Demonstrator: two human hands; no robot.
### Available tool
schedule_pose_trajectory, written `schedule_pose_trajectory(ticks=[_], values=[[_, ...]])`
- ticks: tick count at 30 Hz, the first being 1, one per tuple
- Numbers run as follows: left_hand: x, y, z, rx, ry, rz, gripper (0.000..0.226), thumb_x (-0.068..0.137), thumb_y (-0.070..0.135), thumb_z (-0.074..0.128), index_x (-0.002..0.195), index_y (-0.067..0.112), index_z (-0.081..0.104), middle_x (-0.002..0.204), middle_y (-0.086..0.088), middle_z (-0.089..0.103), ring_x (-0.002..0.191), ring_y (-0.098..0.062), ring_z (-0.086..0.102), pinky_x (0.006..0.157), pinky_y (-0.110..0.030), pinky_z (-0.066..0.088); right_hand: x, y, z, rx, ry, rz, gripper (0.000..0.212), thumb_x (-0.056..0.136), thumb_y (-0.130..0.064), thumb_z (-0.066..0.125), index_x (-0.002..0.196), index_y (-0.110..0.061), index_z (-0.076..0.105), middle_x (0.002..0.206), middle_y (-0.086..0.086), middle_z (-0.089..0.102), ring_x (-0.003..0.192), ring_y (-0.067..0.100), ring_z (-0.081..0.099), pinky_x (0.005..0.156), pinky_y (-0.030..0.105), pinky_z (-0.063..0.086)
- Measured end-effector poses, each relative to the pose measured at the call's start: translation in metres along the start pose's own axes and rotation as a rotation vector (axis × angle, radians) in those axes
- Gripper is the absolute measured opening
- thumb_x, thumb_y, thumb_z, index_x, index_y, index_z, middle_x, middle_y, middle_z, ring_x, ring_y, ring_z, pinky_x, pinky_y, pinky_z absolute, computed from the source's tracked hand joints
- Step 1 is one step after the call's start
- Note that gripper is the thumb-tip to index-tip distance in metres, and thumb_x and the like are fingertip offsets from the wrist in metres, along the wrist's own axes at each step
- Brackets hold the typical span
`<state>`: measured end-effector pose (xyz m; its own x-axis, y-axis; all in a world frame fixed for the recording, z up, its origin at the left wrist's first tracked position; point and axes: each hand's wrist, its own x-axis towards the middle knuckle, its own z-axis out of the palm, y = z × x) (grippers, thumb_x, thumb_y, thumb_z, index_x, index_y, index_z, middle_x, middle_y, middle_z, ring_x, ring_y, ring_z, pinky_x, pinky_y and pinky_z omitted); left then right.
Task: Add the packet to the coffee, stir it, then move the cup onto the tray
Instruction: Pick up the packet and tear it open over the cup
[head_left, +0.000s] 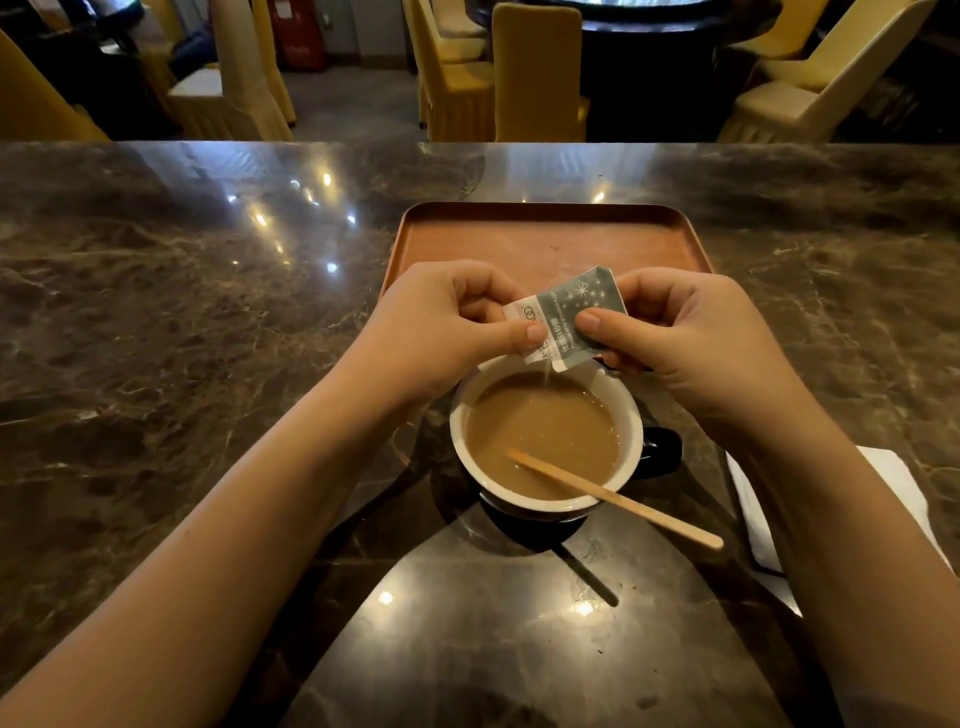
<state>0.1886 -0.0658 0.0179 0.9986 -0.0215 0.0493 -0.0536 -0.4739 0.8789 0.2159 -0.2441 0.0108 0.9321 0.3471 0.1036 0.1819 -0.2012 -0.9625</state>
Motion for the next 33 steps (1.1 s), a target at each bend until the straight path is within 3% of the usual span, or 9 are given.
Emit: schedule_pose_trajectory(ticks=[5, 17, 21, 28, 30, 33], values=[[0.0000, 0.0001, -0.0004, -0.001, -0.007, 0.003, 0.014, 0.072, 0.021, 0.072, 0.085, 0.017, 0.067, 0.069, 0.001, 0.069, 0.069, -0.019, 0.067, 0.066, -0.023, 0.055, -0.0008, -0.0013, -0.0005, 0.021, -0.006, 0.004, 0.007, 0.077, -0.013, 0.067, 0.084, -0.017, 0.068, 0.060, -0.007, 0.071, 0.053, 0.001, 0.061, 0.048, 0.011, 0.048], [-0.0002, 0.0006, -0.0003, 0.003, -0.005, 0.013, 0.015, 0.071, 0.022, 0.073, 0.084, 0.017, 0.067, 0.065, 0.004, 0.068, 0.061, -0.010, 0.063, 0.062, -0.020, 0.053, -0.0016, -0.0026, 0.0004, 0.019, 0.007, 0.018, 0.006, 0.077, -0.013, 0.067, 0.082, -0.016, 0.067, 0.059, -0.007, 0.070, 0.052, 0.001, 0.061, 0.048, 0.011, 0.049], [-0.0003, 0.0002, 0.0004, 0.009, -0.010, 0.008, 0.016, 0.071, 0.021, 0.073, 0.085, 0.015, 0.067, 0.068, 0.002, 0.069, 0.064, -0.013, 0.065, 0.064, -0.023, 0.055, -0.0016, -0.0021, 0.0020, -0.030, 0.030, 0.003, 0.008, 0.077, -0.012, 0.067, 0.085, -0.015, 0.066, 0.070, -0.001, 0.070, 0.056, 0.004, 0.062, 0.050, 0.012, 0.050], [-0.0008, 0.0002, -0.0020, -0.025, -0.020, 0.009, 0.017, 0.072, 0.024, 0.072, 0.088, 0.021, 0.067, 0.064, 0.004, 0.068, 0.064, -0.012, 0.065, 0.065, -0.023, 0.054, -0.0011, -0.0032, 0.0001, 0.085, 0.011, 0.097, 0.006, 0.078, -0.011, 0.065, 0.084, -0.012, 0.067, 0.057, -0.005, 0.069, 0.047, 0.001, 0.058, 0.046, 0.011, 0.048], [-0.0007, 0.0002, -0.0036, -0.002, -0.003, 0.040, 0.020, 0.075, 0.026, 0.070, 0.094, 0.024, 0.066, 0.067, 0.006, 0.069, 0.068, -0.009, 0.066, 0.068, -0.018, 0.054, 0.0000, -0.0026, -0.0002, 0.177, 0.008, 0.180, 0.009, 0.078, -0.010, 0.065, 0.086, -0.008, 0.067, 0.064, 0.002, 0.068, 0.045, 0.003, 0.055, 0.045, 0.011, 0.047], [-0.0003, 0.0000, -0.0077, 0.164, 0.034, 0.158, 0.023, 0.084, 0.021, 0.061, 0.106, 0.027, 0.061, 0.078, 0.017, 0.065, 0.071, 0.008, 0.060, 0.066, -0.003, 0.043, 0.0009, -0.0025, -0.0013, 0.307, 0.002, 0.284, 0.016, 0.077, -0.007, 0.064, 0.092, -0.002, 0.065, 0.078, 0.013, 0.066, 0.046, 0.004, 0.050, 0.043, 0.009, 0.043]])
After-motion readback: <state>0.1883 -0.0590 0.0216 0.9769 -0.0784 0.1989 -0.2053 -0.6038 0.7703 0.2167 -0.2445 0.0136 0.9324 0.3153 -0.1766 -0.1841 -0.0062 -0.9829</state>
